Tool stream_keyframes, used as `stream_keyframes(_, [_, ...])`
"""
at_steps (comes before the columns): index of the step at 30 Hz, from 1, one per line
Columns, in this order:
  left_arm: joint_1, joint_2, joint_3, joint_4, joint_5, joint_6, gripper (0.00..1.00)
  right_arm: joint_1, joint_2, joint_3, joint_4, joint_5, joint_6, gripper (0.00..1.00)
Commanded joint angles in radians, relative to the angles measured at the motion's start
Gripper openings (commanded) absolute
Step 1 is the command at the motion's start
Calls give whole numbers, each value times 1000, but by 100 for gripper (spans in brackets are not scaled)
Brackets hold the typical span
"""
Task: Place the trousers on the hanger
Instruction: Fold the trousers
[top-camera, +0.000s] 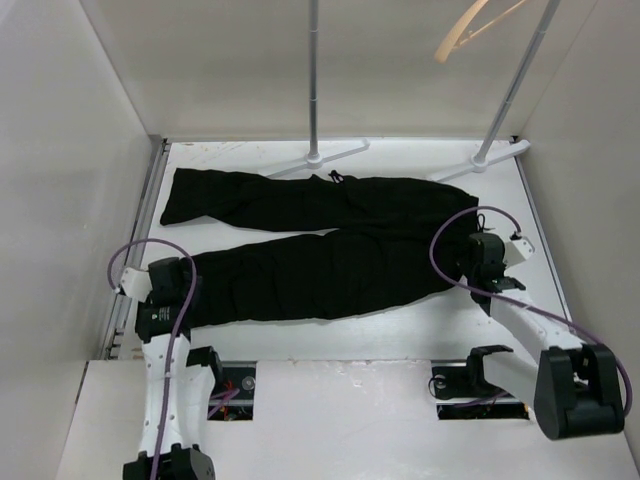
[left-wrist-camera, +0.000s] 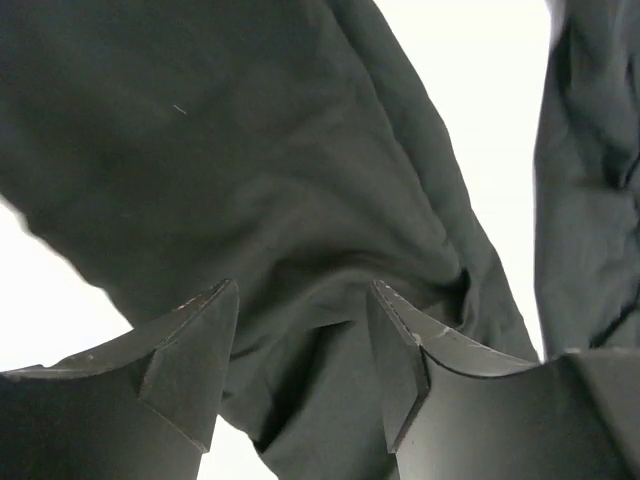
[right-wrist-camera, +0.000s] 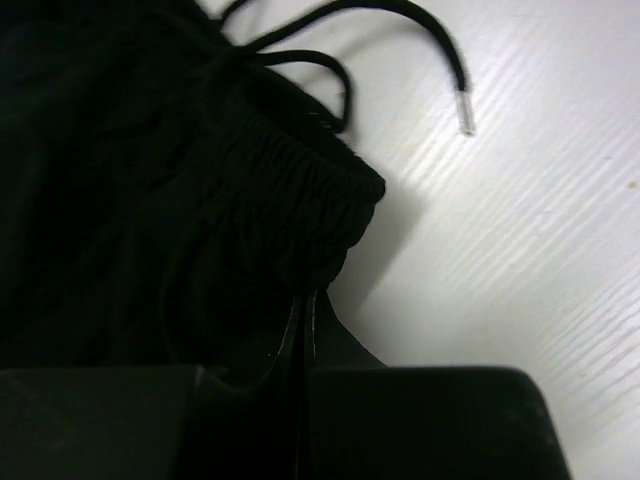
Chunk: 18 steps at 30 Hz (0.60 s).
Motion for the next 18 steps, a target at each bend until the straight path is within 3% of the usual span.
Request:
stream_keyframes(1, [51,23,119,-164,-127,46,52,61,-79,-19,50,19,27,0])
stream_keyframes(8, [176,252,180,-304,-149,19,49,88,-47,-17,105,-11,31,0])
stream_keyframes(12, [308,307,162,-295,-213,6,47,84,-5,-6,127,-26,31,0])
stream_keyframes(18, [333,343,147,-250,-253,14,49,90,18,5,142,-20,25,0])
